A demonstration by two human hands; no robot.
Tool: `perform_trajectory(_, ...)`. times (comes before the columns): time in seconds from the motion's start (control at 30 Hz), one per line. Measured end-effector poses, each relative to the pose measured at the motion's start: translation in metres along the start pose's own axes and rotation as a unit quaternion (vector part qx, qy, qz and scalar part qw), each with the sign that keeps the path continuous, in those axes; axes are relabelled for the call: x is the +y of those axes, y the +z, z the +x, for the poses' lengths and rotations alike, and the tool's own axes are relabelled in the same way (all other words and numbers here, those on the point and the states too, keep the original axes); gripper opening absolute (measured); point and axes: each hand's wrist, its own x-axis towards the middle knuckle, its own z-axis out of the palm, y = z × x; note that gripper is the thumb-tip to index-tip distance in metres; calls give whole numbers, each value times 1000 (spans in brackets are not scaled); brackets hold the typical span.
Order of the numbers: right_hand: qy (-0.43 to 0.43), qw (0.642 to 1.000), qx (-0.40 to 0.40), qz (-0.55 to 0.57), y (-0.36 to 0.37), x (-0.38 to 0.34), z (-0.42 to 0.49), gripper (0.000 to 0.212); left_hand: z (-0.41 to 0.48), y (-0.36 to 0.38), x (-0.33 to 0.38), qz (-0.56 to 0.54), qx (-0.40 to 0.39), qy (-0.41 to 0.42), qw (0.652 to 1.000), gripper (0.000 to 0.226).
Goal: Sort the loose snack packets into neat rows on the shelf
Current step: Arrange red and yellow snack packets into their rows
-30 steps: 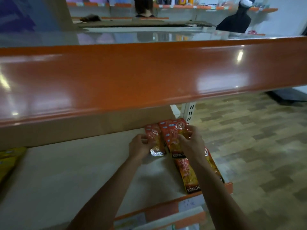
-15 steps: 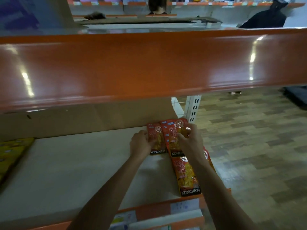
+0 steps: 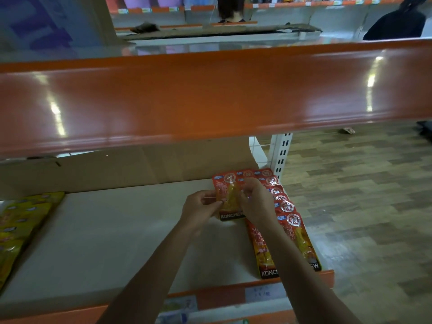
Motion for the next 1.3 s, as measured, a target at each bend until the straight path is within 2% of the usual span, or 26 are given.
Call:
perform_trajectory(0.13,-17,997,16,-73,-2,4,0,23,7,-10,-13,63,39,-2,997,17)
perform_trajectory(0.3,-20,988,-16,-152,-3,6,-2,30,6,-2,-15,132,41,18,990,21)
perform_trajectory(0.4,-30,984,-32,-172,-2,7,-3,26,7,3,-15,166,44,29,985,26)
perform_trajectory(0.63,-36,981,-40,-188,-3,7,-7,28,7,6,-13,263,39,67,962,31)
perform_trajectory(0.9,-46,982,-42,-179,-3,6,-12,27,0,3,-14,287,64,77,953,42)
perform_trajectory(1.1,-92,975,-85,-186,11,-8,-27,32,-22,-12,-18,316,108,93,938,33)
perform_trajectory(1.2,-122,971,-105,-177,30,-21,-39,31,-40,-31,-19,356,119,120,919,35)
perform_trajectory(1.3,-139,968,-144,-151,56,-40,-56,37,-60,-61,-23,421,146,146,883,38)
